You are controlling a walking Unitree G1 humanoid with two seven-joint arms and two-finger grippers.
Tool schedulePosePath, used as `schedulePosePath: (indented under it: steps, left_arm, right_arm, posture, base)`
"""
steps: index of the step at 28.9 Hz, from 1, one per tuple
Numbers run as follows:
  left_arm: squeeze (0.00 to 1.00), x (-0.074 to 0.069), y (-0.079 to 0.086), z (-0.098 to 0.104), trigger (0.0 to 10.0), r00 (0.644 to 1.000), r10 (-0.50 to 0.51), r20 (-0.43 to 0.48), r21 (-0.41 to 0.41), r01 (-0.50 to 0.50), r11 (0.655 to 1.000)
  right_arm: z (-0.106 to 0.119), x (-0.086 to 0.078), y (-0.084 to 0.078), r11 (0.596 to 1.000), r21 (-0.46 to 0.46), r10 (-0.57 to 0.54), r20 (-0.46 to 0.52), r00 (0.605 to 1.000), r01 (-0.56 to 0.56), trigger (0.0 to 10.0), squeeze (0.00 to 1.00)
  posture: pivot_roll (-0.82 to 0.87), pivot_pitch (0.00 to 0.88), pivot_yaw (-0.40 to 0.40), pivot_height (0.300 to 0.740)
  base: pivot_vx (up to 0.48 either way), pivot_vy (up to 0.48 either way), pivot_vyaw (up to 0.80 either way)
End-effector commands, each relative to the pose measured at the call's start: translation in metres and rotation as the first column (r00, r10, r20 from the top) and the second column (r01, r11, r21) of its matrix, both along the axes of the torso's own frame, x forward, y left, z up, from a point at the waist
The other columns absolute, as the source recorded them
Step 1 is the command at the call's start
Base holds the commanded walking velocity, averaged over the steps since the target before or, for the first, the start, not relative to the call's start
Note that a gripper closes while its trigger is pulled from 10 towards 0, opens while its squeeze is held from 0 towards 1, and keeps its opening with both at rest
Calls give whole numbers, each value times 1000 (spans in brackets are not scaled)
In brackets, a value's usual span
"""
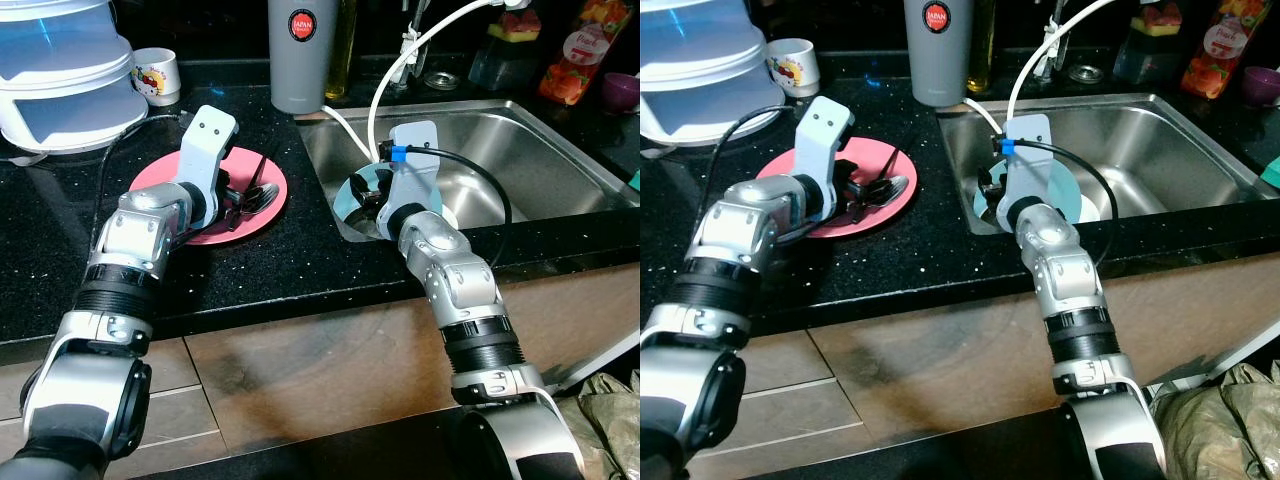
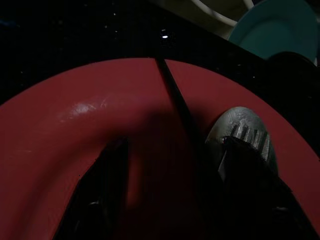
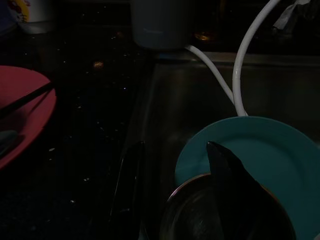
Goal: Kitchen organization
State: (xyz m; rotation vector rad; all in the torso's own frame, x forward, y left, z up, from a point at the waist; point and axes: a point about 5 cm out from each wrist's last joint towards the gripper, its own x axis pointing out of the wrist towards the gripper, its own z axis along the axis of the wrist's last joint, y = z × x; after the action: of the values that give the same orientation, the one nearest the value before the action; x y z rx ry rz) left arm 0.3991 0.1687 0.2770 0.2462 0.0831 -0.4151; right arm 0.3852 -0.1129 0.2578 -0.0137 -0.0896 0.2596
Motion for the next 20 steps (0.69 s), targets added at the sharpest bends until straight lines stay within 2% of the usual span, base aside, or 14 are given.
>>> schedulePosePath:
  steps: [1,5,9,12,15,20]
  left_arm:
    - [0,1,6,-15,0,996,21,-86,7,-20,1000]
    - [0,1,10,-16,0,994,25,-103,38,-21,999]
    - [0,2,13,-13,0,996,47,-78,89,-40,995]
    - [0,3,18,-3,0,996,84,-6,123,-83,989]
    - [0,2,19,2,0,996,88,28,141,-91,986]
    - [0,-3,21,13,0,990,104,97,132,-116,984]
  right_arm:
    - [-1,1,-4,999,43,-8,-26,1000,9,10000,0]
    - [-2,2,-7,997,81,-12,-46,999,16,10000,0]
    - [-1,3,-10,995,97,-18,-54,998,23,10000,0]
    - [0,5,-11,995,100,-23,-54,998,29,10000,0]
    - [0,5,-11,994,101,-24,-54,998,30,10000,0]
    - [1,5,-12,994,108,-27,-53,998,33,10000,0]
  posture:
    - [73,147,-10,740]
    - [73,144,-10,740]
    - [75,143,-8,740]
    - [77,143,-7,740]
    - [77,143,-7,740]
    - [74,143,-5,740]
  base:
    - [0,0,0]
    - [0,0,0]
    - [0,0,0]
    - [0,0,0]
    - [0,0,0]
    - [0,0,0]
